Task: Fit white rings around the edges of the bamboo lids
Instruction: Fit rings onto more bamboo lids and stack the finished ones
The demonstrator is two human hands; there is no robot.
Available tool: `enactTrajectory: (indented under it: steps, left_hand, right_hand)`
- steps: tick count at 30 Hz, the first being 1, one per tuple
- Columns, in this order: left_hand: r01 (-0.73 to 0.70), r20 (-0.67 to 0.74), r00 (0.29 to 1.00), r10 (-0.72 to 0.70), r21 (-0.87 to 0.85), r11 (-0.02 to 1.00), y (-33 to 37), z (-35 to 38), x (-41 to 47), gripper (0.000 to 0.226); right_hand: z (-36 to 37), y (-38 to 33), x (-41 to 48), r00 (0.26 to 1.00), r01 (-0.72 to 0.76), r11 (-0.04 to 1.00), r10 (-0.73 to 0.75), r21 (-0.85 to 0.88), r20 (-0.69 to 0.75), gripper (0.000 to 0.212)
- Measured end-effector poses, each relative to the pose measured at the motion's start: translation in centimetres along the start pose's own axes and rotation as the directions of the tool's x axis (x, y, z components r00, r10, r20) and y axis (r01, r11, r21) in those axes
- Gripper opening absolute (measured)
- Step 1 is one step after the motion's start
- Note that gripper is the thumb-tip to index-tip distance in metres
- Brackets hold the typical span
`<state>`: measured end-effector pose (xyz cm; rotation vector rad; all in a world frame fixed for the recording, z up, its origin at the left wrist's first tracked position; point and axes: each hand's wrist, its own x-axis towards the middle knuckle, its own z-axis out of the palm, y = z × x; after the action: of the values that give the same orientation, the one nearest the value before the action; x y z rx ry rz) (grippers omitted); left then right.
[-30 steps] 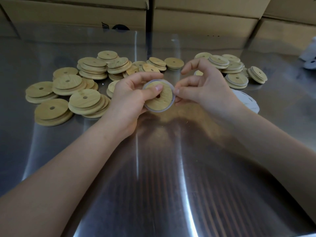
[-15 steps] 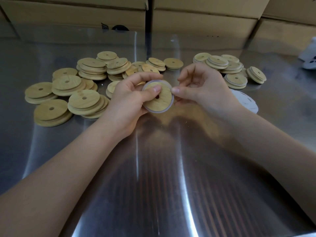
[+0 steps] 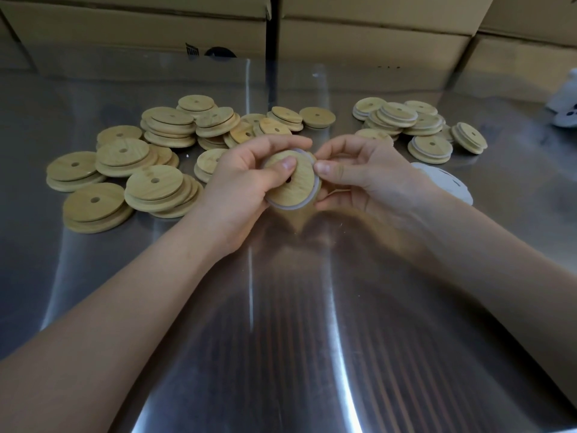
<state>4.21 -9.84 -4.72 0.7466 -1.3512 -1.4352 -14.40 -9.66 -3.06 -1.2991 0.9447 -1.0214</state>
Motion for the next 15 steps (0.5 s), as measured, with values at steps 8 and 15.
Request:
enactTrajectory:
  steps: [8,15]
  left_hand:
    - [-0.005,-0.121,0.993,0.006,0.008,1.000,-0.08,0.20,0.07,0.030]
    - [0.089,-0.074,0.991,-0.113,-0.279,0.956,0.45,0.07,0.36,0.029]
  right_hand:
    - [0.71,0.27,-0.19,0.999,0.018,0.999,-0.019,-0.046,-0.035,0.036]
    - [0.18,0.21,0.11,0.995,0.003,0.998,0.003,0.061,-0.102,0.026]
